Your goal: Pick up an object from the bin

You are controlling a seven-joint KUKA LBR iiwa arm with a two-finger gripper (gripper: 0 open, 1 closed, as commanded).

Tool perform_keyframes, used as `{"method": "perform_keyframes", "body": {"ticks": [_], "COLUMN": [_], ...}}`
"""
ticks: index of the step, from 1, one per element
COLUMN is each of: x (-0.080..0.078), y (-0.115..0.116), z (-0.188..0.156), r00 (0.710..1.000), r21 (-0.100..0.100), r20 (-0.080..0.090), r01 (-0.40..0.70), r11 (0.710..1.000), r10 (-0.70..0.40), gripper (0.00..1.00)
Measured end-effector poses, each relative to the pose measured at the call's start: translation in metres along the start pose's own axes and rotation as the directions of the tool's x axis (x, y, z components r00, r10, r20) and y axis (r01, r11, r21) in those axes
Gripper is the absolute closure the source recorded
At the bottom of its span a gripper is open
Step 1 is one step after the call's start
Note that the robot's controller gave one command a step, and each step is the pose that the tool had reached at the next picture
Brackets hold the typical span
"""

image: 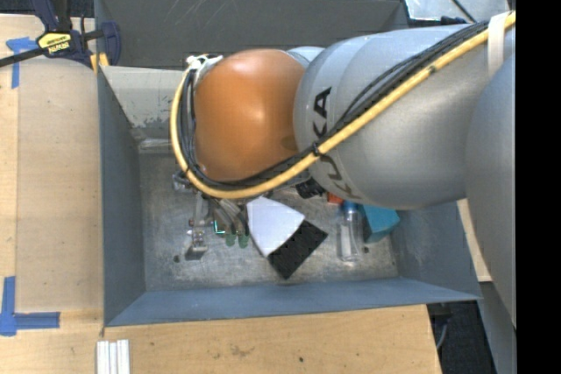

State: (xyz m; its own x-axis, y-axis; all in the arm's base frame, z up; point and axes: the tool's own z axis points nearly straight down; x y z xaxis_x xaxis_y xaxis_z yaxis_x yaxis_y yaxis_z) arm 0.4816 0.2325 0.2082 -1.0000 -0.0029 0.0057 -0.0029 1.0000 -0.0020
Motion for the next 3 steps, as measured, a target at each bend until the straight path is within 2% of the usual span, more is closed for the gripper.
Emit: {"method": "perform_keyframes", "body": {"ticks": [1,2,3], "x": [-0.002,-0.048,-0.015], "y": [-0.001,-0.052,-0.098], "z": [-0.004,0.075,0.105], "r00": [1.0,0.993,0.981], "r21": [-0.003,-0.002,-0.001], "r20": [0.007,0.012,0.007], "r01": [-0.003,0.116,0.196], "r11": [1.0,0.993,0.981], "r10": [0.003,-0.116,-0.196], "gripper": [0.0,0.0,0.0]}}
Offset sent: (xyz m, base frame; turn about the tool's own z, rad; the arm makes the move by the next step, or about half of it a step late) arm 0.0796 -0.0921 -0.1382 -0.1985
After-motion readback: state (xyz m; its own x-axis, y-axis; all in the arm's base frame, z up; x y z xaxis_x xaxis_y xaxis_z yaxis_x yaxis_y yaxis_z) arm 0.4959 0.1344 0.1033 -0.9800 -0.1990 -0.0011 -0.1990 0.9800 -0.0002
